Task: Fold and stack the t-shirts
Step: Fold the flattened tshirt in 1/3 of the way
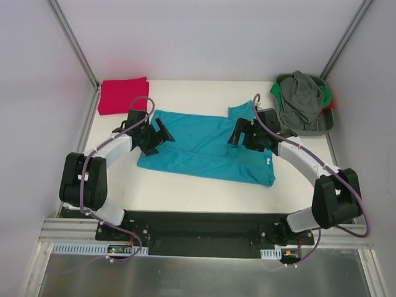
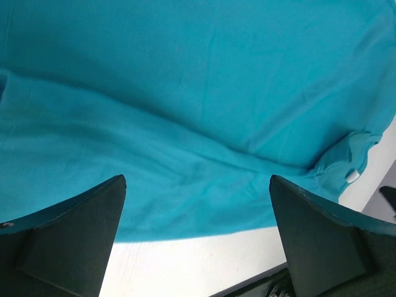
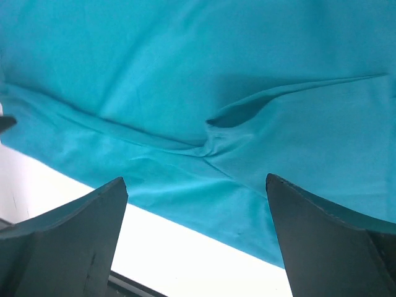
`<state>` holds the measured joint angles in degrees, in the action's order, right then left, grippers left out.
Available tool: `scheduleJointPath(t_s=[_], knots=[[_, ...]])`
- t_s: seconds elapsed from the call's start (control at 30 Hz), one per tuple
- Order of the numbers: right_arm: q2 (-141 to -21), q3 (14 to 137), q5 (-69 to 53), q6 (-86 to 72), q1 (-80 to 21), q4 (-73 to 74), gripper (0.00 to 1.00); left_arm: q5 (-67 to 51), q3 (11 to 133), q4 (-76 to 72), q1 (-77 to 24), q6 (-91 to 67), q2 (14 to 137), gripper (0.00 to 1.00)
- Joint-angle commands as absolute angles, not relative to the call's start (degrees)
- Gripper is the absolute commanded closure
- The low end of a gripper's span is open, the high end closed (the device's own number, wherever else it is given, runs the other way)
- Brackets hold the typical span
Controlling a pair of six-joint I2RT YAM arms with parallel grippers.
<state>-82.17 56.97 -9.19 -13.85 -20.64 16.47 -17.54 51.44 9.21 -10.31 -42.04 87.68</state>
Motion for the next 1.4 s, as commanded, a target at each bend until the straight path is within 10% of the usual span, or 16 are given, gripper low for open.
scheduleJointPath(t_s=[0.0,0.43,1.1,1.37], knots=[[-88.14,58.70,-13.89,-13.45,-24.08,14.76,0.04,-17.57,55.81,9.32,-10.11,-40.70,92.28,0.01],[-108.98,74.97,-10.99,-13.45,-27.24,16.87,0.04,-12.13,56.78,12.65,-9.23,-38.23,96.94,0.01],[-75.07,39.92,2.00,-14.85,-28.21,17.58,0.04,-10.90,36.84,15.03,-9.23,-39.99,80.78,0.01],[-78.31,39.72,8.51,-13.19,-18.56,20.65,0.04,-8.79,34.02,16.08,-9.23,-39.73,75.85,0.01]])
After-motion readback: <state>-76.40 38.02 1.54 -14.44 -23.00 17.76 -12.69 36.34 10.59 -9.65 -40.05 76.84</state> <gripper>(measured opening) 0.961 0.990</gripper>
